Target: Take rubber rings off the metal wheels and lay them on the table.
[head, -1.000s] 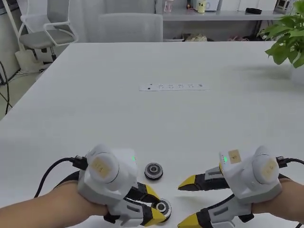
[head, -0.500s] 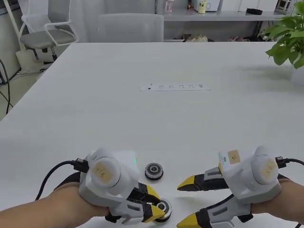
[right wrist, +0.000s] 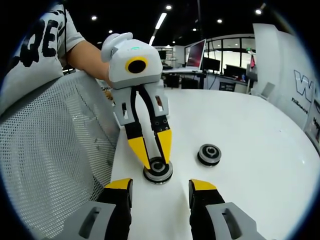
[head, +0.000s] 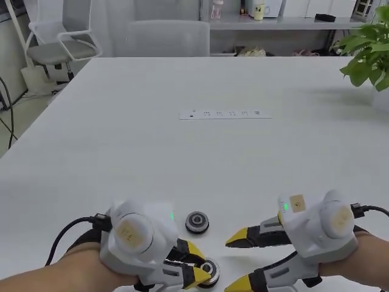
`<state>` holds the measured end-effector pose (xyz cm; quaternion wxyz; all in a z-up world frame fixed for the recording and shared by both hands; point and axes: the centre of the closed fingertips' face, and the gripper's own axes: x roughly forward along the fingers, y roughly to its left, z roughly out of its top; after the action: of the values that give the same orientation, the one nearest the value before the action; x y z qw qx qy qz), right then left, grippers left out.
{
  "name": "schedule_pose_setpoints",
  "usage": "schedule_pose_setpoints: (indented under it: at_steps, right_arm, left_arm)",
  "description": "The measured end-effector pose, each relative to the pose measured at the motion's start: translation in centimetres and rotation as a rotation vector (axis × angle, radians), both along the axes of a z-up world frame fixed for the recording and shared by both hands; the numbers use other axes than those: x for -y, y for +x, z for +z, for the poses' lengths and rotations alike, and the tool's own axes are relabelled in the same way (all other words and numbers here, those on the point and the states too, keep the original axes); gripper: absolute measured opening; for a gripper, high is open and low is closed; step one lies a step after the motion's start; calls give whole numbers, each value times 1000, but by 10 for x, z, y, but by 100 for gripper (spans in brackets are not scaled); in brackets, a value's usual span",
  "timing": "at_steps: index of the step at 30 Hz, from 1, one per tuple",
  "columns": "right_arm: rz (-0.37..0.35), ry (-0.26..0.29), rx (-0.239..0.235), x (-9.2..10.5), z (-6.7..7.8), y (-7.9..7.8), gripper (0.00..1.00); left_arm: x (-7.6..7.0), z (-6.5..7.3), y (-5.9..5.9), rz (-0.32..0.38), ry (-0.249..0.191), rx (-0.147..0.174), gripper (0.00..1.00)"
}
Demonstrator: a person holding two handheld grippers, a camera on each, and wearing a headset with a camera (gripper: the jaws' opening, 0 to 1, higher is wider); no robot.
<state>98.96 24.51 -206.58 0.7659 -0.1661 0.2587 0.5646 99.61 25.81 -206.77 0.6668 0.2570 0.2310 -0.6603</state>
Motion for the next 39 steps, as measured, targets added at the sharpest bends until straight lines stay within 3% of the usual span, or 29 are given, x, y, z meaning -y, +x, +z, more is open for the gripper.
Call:
schedule_pose_setpoints:
  at_steps: [16,27,39]
  right_arm:
    - [32,-25,-23,-10,-12,2,38]
    - [-16,34,-61,-18,-11,8,31]
    - [-16,28,-51,-22,-17,5,30]
  left_arm:
    - [-1,0,1,1,0,21,8]
    - [-1,0,1,1,1,24,8]
    - [-1,-1,1,3,5,30,8]
